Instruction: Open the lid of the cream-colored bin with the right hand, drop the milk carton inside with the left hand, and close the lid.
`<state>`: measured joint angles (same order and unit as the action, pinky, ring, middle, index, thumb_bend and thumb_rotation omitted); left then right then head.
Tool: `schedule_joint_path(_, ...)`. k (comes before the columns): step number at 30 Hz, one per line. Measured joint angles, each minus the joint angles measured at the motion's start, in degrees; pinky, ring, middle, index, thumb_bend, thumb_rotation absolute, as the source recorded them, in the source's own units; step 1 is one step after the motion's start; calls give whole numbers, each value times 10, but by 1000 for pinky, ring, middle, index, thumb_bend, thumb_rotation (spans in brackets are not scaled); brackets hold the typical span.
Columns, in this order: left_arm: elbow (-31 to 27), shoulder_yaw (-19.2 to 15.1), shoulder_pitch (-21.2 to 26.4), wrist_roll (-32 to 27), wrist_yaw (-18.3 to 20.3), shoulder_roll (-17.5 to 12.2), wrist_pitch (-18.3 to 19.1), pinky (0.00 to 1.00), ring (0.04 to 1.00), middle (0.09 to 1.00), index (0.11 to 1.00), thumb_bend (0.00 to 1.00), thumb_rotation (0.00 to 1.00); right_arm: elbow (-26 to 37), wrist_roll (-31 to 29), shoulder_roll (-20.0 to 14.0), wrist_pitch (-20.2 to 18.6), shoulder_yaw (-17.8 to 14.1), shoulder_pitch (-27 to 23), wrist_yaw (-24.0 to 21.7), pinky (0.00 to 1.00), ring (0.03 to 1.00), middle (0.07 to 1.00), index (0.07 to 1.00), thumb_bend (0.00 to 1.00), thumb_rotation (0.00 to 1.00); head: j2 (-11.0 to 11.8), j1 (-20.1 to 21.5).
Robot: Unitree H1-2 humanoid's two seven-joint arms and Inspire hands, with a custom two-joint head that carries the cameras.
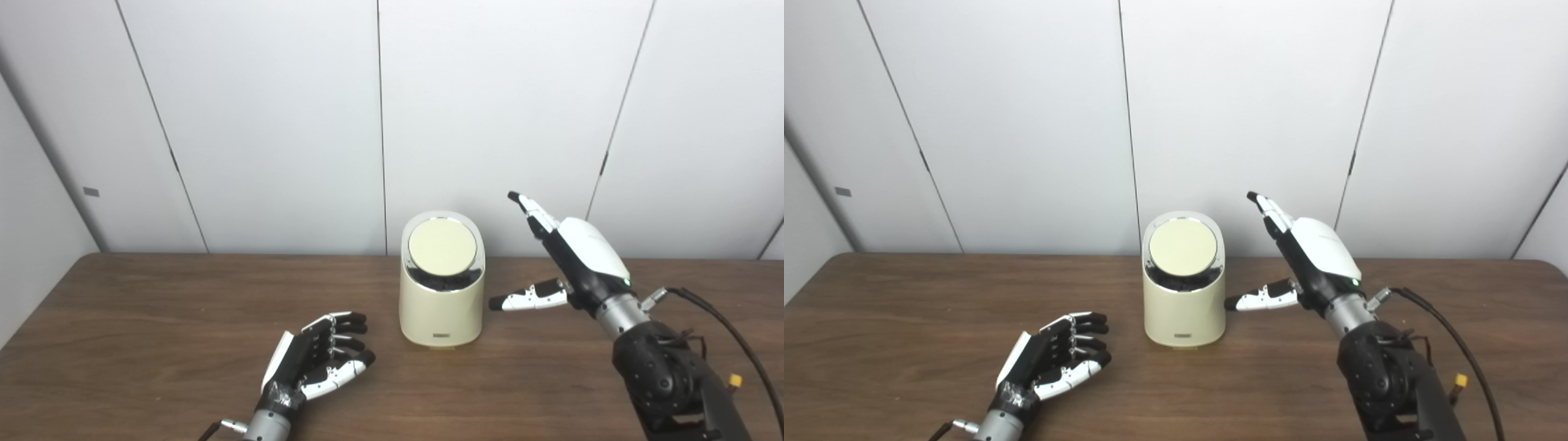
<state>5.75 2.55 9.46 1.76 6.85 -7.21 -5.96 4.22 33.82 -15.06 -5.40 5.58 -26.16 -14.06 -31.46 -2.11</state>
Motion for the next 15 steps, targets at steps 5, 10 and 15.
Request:
schedule_joint_path(5, 0, -6, 1, -6, 3, -2, 0, 549, 659, 728, 768, 673, 247, -5, -94, 1, 26, -15, 25, 1, 794, 894, 933, 945, 807, 276, 2, 3)
schedule_joint_path(10, 0, -11, 2, -10, 6, -2, 0, 567, 674, 747, 795, 684, 272, -4, -154, 5, 28, -27, 57, 3, 775, 902, 961, 957, 795, 342, 3, 4)
schedule_joint_path(15, -12, -12, 2, -29, 11, -1, 1, 619, 742, 801, 859, 723, 288, -5, -180, 7, 47, -31, 79, 15, 734, 881, 949, 952, 785, 375, 3, 4)
